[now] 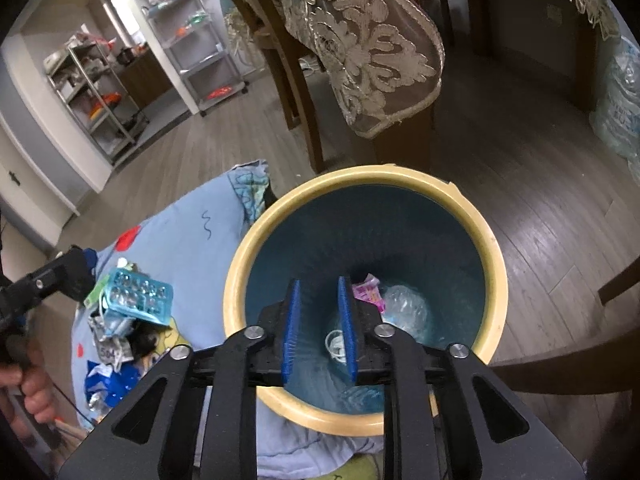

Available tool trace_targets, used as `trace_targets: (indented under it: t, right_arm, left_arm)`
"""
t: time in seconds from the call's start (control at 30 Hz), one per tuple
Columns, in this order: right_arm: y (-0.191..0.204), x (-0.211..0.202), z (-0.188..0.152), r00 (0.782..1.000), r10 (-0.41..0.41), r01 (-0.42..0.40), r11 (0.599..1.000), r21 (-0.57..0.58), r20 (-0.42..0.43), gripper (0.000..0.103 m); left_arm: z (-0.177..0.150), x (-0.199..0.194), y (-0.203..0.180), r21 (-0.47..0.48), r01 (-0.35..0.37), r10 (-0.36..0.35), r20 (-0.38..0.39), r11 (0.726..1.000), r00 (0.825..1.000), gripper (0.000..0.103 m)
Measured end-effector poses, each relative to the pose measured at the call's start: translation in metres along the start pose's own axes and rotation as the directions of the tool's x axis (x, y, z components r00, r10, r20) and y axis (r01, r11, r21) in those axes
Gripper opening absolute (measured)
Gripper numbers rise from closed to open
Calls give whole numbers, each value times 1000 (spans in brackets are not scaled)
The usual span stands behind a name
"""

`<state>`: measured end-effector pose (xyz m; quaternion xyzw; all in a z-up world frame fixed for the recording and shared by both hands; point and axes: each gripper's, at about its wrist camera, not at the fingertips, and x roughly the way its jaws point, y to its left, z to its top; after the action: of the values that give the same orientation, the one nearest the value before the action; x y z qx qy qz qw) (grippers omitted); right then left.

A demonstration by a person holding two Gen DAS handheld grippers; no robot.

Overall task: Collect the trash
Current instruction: 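Grasp the green medicine box with the left tool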

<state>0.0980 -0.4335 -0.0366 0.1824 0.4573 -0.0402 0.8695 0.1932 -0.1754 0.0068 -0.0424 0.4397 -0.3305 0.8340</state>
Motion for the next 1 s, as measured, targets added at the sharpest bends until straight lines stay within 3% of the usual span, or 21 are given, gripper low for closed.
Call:
trace_targets:
  t: [0.23,0.53,0.8,1.0]
  right_arm:
    - [9,-3,1,999,36,-36,999,1,10,37]
    - [41,-1,0,995,95,-95,994,-61,0,45]
    - [71,4,-4,987,157,-159,982,-105,-31,45]
    - [104,8,-10,978,197,-206,963,-171,-69,45]
  left_arm:
    - [-3,-24,29,-29,-50,51,32,998,998,69]
    - [-7,-62,95,-162,-150,163,72,975,984,69]
    - [-14,-79,163,-290,-238,260,38,927,965,69]
    - [-11,-74,181,-260,-255,258,-21,931,966,69]
